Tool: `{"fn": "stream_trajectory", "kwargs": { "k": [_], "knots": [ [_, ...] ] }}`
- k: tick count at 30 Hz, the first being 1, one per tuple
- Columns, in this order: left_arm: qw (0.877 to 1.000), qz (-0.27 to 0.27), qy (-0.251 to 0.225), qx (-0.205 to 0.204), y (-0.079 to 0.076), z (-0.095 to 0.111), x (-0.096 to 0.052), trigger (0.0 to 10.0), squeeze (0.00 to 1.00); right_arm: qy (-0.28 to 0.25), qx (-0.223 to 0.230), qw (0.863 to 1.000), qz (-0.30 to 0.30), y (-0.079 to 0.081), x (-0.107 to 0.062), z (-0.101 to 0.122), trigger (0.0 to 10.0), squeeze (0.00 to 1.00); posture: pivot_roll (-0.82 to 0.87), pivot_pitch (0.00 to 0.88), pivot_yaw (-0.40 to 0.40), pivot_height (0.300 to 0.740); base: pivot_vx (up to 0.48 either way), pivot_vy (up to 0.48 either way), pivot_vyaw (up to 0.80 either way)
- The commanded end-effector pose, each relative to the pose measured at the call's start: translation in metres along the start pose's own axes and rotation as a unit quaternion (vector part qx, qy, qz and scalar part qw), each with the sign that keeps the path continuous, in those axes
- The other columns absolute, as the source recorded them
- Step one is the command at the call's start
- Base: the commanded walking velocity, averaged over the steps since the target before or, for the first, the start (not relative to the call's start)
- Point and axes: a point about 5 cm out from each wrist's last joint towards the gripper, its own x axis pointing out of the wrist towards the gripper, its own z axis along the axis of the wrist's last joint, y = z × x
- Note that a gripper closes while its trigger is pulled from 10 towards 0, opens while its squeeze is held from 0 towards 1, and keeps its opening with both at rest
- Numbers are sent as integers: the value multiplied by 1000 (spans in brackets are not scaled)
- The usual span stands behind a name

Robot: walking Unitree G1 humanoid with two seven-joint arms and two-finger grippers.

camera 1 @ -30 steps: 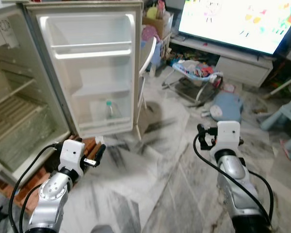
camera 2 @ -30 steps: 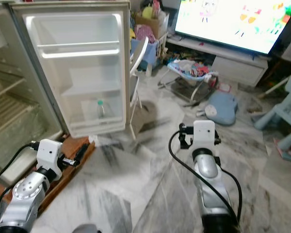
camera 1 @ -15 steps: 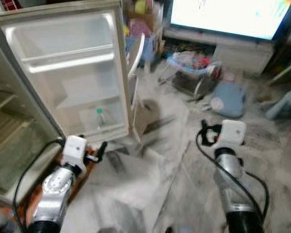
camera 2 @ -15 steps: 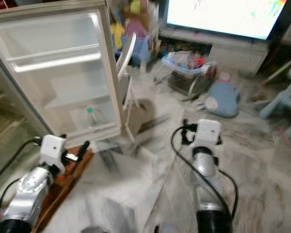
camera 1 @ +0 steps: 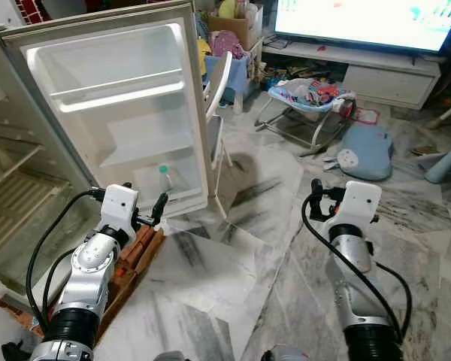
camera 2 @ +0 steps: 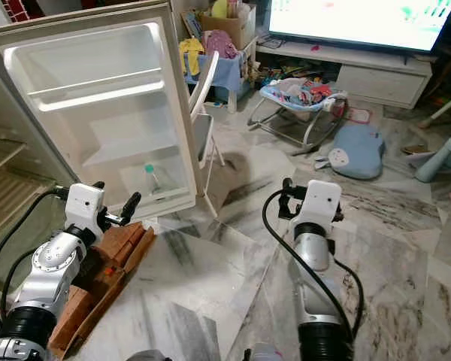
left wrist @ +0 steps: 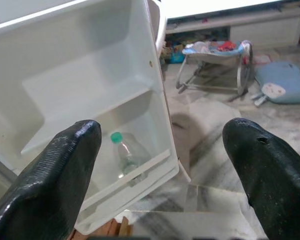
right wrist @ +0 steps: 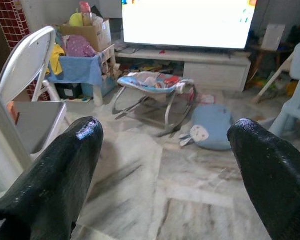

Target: Restocking fridge

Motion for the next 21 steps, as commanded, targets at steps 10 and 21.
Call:
{"fn": "stream_trajectory", "kwargs": {
  "k": [10,21],
  "knots": [
    [999,-43,0,-13,-24,-9,-10,10000,0,7,-15,999,44,8,-5,0,10000,0,13,0,-11,740,337,0,-800],
    [999,-26,-9,40,-11,0,-4,10000,0,9,-11,998,56,28,8,4,10000,0,64,0,-35,740,188,0,-800]
  ]
}}
